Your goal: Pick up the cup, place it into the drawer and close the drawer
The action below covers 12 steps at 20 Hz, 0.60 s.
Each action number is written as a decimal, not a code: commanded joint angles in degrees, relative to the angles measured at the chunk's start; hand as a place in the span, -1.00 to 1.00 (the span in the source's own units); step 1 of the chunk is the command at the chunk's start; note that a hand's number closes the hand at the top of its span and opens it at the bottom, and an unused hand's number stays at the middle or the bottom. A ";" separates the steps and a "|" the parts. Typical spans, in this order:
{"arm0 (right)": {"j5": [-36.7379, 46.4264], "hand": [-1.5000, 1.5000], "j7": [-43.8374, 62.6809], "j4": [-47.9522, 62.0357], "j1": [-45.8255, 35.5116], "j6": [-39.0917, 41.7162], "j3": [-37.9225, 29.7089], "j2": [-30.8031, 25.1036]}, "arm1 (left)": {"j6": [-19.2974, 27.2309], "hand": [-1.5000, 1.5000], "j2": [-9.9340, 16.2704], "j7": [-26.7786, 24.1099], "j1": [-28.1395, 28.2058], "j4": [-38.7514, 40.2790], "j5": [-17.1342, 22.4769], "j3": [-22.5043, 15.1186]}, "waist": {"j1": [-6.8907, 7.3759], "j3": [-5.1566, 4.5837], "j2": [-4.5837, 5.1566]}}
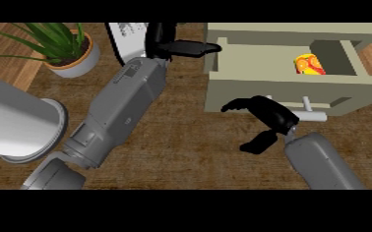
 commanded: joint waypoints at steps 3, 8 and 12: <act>5.33 1.00 -8.70 23.07 -8.72 -8.23 -2.31 3.60 | -3.23 -1.00 2.38 -0.44 6.59 -5.03 0.39 0.20 | 2.69 0.06 0.04; 2.66 1.00 -16.04 33.57 -17.96 -10.24 -9.10 2.45 | -5.76 -1.00 5.47 1.06 10.82 -8.65 0.66 0.01 | 4.17 0.12 0.30; 1.12 1.00 -18.13 39.89 -24.42 -12.84 -13.94 0.79 | -6.85 -1.00 6.87 2.31 10.63 -10.59 0.90 0.10 | 5.90 0.21 1.13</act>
